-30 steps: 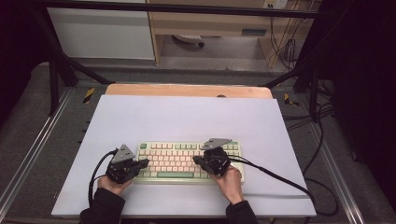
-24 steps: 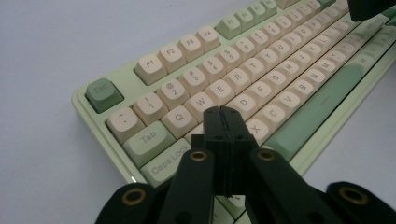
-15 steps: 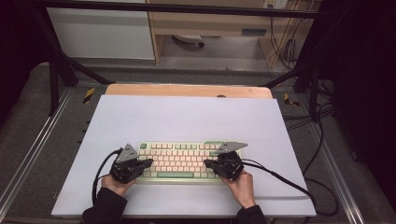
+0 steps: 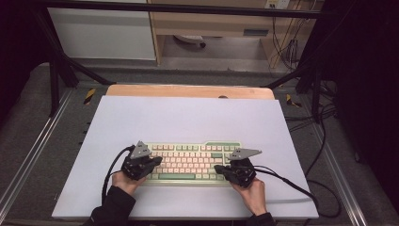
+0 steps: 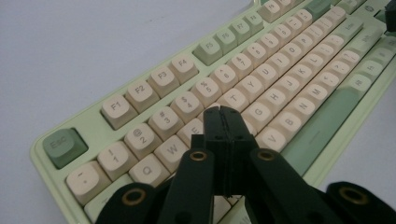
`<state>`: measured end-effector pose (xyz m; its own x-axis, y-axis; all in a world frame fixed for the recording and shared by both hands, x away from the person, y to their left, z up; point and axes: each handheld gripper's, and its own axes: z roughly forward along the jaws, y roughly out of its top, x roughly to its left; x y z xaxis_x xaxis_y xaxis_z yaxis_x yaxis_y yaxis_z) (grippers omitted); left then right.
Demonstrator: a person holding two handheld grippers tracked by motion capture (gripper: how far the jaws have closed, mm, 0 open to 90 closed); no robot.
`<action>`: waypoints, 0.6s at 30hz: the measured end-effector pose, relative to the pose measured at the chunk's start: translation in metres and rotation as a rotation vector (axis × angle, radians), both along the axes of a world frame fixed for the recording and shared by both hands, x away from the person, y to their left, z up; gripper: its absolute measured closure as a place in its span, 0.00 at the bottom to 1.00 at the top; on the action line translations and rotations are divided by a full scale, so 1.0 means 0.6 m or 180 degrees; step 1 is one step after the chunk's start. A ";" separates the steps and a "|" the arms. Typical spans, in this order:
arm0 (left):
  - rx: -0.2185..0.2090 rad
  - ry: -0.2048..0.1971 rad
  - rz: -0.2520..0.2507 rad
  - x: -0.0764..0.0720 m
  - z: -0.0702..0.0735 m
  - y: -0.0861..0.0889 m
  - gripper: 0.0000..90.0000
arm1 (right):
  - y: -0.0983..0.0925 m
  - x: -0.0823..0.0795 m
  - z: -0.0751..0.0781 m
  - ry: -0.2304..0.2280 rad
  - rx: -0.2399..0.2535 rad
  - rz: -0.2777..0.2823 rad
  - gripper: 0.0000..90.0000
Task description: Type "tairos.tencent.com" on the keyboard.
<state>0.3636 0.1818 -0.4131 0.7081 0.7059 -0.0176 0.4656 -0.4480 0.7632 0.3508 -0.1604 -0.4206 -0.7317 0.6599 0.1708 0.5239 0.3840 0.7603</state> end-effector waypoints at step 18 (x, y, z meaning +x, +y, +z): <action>0.0045 0.0034 0.0052 0.027 -0.020 -0.033 1.00 | -0.010 -0.007 -0.008 0.0020 0.0049 0.0036 1.00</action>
